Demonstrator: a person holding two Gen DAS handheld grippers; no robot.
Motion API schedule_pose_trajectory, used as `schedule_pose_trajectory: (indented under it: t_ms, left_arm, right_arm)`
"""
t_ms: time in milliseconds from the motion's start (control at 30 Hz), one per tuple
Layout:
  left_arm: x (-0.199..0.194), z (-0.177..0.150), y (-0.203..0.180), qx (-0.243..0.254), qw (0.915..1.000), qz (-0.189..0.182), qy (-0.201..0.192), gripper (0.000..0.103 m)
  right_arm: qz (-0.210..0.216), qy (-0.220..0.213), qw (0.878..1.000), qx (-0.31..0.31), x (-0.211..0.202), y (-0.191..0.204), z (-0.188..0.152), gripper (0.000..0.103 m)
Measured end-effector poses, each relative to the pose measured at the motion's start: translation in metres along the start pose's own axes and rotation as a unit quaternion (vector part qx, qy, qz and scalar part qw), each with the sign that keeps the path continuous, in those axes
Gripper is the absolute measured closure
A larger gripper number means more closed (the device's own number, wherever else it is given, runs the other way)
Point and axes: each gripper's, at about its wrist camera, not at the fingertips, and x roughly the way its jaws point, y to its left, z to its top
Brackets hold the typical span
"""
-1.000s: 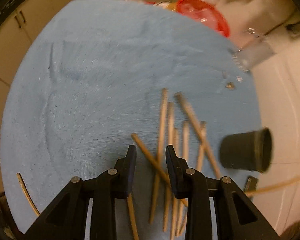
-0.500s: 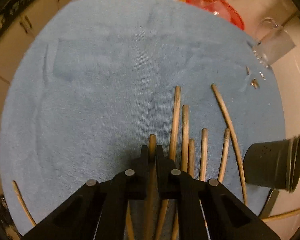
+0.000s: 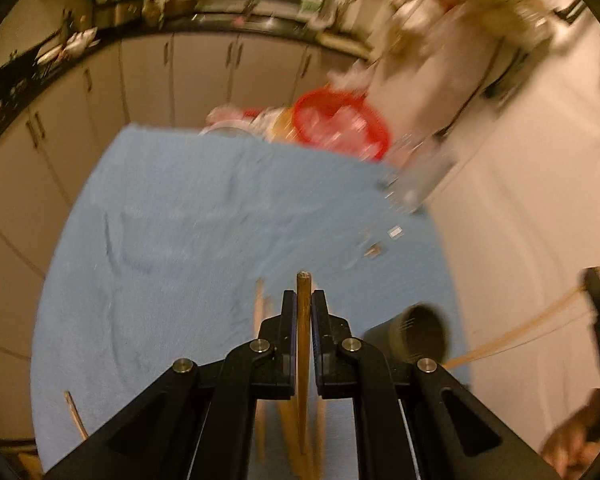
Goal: Organize utensils
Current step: 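Carry both upright chopsticks over the black utensil holder, then lower both chopsticks into the holder and open both grippers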
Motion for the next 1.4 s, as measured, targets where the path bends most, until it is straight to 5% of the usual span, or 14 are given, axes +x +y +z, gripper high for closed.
schedule_pose_trajectory:
  t_ms: [300, 667, 1033, 1400]
  left_arm:
    - [-0.059, 0.036, -0.05, 0.022, 0.9937, -0.071, -0.083, 0.096]
    - [-0.006, 0.026, -0.073, 0.035, 0.9957, -0.077, -0.04, 0.096]
    - [-0.047, 0.029, -0.073, 0.04, 0.9922, -0.085, -0.082, 0.096]
    - [-0.062, 0.017, -0.08, 0.058, 0.9909, -0.091, -0.08, 0.096]
  right_arm:
    - [-0.049, -0.06, 0.997, -0.005, -0.014, -0.007, 0.022, 0.097]
    - [-0.079, -0.03, 0.996, -0.006, 0.015, -0.029, 0.011, 0.097]
    - [-0.081, -0.019, 0.996, -0.003, 0.022, -0.036, 0.004, 0.097]
    - [-0.093, -0.001, 0.996, 0.007, 0.038, -0.048, -0.002, 0.097]
